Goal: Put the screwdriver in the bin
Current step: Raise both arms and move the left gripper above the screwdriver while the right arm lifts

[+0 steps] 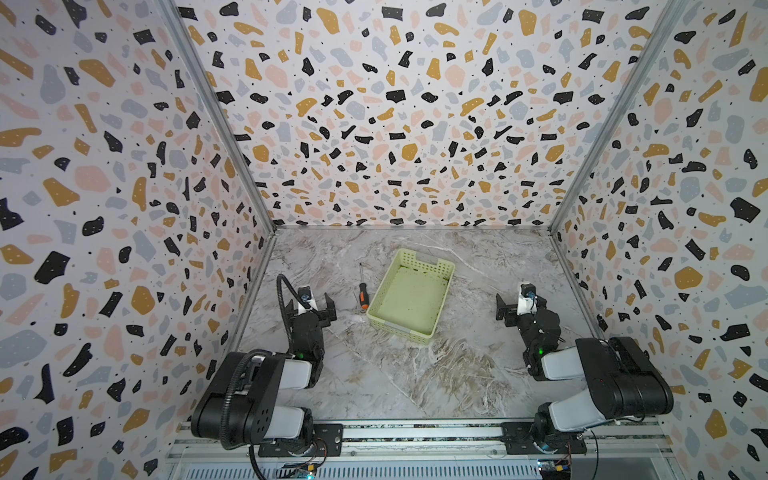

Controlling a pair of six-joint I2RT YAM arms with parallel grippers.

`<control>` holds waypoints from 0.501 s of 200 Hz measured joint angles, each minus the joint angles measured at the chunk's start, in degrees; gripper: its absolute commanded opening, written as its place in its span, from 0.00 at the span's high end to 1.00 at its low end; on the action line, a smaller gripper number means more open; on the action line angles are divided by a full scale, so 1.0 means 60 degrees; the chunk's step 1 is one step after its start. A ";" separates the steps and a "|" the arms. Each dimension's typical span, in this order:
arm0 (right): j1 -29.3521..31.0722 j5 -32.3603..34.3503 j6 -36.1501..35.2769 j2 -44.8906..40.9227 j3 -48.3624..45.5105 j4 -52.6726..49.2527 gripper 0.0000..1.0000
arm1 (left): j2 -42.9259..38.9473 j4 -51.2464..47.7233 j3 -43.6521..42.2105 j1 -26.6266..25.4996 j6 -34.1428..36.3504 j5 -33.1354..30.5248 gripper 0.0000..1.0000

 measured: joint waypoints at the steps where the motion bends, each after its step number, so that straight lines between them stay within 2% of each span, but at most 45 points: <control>1: 0.0000 0.0000 0.0000 0.0000 0.0000 0.0000 0.01 | -0.0004 -0.0004 0.0000 0.0000 -0.0004 -0.0015 0.00; 19: 0.0000 -0.0004 0.0000 0.0000 0.0000 0.0000 0.01 | -0.0182 -0.0251 0.0040 0.0004 -0.0208 -0.0474 0.00; 47: 0.0004 0.0004 0.0000 -0.0146 0.0087 -0.0379 0.01 | -0.1548 -0.2612 0.1195 0.0004 -0.0506 -0.1082 0.00; 80: 0.0011 -0.0186 0.0259 -0.1665 0.1246 -0.2856 0.01 | -0.3657 -0.4360 0.2765 0.0011 -0.0827 -0.0758 0.01; 100: 0.0033 -0.0506 0.0656 -0.2823 0.1887 -0.3825 0.01 | -0.4116 -0.5428 0.3949 0.0011 -0.1056 -0.0324 0.00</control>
